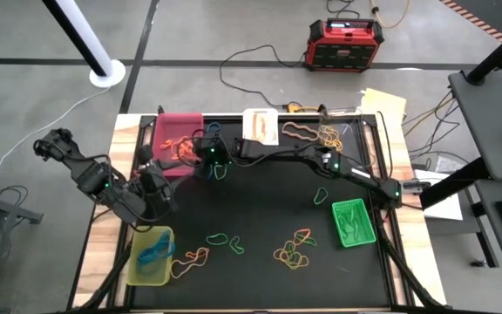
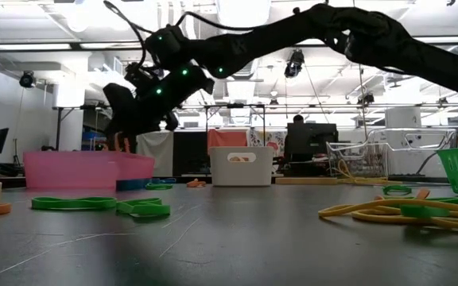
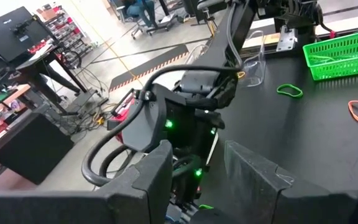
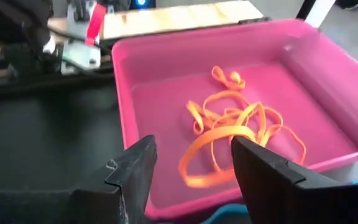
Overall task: Sort rubber bands into baskets
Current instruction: Put the orange rubber band into the pink bin, then put the green rubber band into the green bin
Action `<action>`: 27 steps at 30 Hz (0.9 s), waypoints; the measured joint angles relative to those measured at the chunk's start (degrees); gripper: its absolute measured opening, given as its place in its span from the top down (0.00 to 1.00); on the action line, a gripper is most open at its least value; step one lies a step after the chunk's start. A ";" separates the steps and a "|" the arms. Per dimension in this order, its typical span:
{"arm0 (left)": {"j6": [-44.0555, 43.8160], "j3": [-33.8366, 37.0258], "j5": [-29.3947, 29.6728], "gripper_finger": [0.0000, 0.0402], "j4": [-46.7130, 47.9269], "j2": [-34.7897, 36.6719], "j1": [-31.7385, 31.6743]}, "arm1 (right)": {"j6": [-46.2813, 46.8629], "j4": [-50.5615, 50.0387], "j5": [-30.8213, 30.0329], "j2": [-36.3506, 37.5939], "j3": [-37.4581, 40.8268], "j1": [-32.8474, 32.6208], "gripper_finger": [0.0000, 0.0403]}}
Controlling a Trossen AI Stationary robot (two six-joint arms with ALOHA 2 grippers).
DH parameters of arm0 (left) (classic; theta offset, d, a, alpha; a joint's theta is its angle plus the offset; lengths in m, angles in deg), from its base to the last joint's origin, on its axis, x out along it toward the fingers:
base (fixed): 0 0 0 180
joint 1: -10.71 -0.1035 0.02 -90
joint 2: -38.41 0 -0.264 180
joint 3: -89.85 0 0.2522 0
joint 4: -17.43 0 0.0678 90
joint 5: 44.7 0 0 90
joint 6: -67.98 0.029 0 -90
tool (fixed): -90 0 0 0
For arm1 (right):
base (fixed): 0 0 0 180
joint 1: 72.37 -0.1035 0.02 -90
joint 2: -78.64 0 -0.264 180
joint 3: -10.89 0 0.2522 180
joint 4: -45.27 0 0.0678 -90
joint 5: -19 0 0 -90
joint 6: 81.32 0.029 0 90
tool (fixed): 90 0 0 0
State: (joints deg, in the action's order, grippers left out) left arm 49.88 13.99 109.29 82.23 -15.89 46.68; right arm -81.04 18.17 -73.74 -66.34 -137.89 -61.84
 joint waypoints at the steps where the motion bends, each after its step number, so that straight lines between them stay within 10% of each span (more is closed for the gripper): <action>1: 0.00 0.00 0.00 0.67 0.00 -0.09 0.00 | -0.48 -1.04 0.27 0.27 0.00 -0.02 0.49; 27: -2.42 0.00 -1.67 0.67 0.49 -0.82 -0.02 | -11.52 -33.26 8.28 8.89 0.02 1.25 0.50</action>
State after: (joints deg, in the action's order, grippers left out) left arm 47.46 13.99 107.62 82.72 -16.71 46.65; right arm -92.56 -15.08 -65.45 -57.45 -137.87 -60.60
